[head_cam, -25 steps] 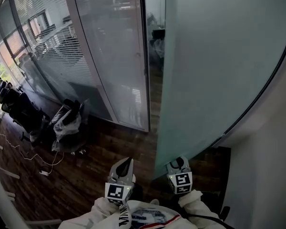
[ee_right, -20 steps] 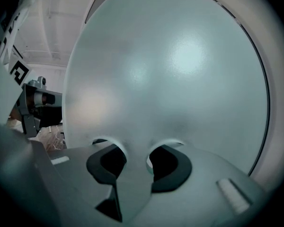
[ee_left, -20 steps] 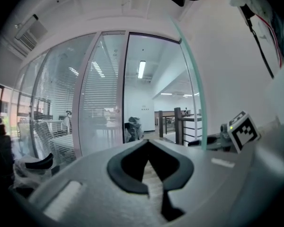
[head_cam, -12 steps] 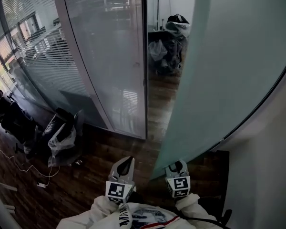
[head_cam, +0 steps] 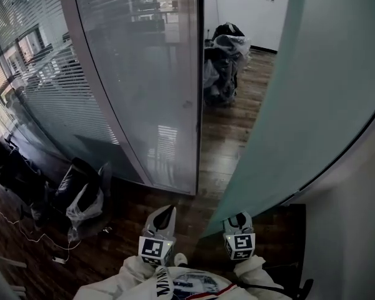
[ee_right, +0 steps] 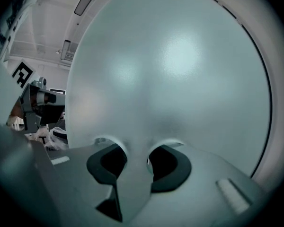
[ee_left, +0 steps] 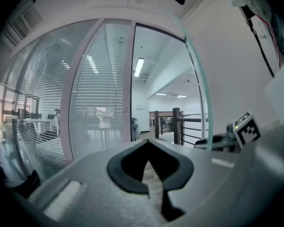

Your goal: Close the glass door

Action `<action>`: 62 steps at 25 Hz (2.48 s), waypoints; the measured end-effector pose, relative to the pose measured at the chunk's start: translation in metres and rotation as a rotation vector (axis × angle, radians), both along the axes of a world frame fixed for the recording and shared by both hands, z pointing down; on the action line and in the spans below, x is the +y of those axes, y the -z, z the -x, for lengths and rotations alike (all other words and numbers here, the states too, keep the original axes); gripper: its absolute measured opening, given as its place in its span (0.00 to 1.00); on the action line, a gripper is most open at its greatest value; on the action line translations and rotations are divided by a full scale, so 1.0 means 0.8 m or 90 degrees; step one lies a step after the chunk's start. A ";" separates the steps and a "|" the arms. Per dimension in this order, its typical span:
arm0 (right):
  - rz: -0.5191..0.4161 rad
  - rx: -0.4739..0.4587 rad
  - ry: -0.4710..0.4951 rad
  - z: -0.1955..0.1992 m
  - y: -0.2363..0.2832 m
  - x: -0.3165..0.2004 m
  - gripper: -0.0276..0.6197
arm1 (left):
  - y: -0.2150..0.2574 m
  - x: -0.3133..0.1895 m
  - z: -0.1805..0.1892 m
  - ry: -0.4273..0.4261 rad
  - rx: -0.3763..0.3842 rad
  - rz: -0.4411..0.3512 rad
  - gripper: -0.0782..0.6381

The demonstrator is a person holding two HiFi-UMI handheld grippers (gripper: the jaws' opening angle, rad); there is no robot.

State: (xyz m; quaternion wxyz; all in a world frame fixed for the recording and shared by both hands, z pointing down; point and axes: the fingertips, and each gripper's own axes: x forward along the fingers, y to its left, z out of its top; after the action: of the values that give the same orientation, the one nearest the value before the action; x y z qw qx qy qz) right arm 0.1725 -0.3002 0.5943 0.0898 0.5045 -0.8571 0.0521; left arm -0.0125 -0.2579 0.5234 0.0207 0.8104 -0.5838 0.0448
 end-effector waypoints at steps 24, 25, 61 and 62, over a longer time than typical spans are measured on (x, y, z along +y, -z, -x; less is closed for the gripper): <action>-0.011 -0.003 -0.078 0.043 0.000 -0.160 0.23 | -0.031 -0.117 0.079 -0.024 0.012 0.018 0.11; -0.010 -0.002 -0.081 0.043 0.004 -0.163 0.23 | -0.029 -0.121 0.079 -0.021 0.011 0.020 0.11; -0.046 -0.013 -0.092 0.073 0.010 -0.255 0.23 | -0.044 -0.287 0.064 0.020 -0.017 0.029 0.11; -0.048 -0.013 -0.094 0.072 0.011 -0.257 0.23 | -0.042 -0.288 0.063 0.025 -0.017 0.025 0.11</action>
State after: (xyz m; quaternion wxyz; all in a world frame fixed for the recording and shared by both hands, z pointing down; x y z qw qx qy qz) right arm 0.1152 -0.5061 0.5853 0.0579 0.5690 -0.8197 0.0313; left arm -0.0627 -0.4887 0.5569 0.0297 0.7976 -0.5988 0.0671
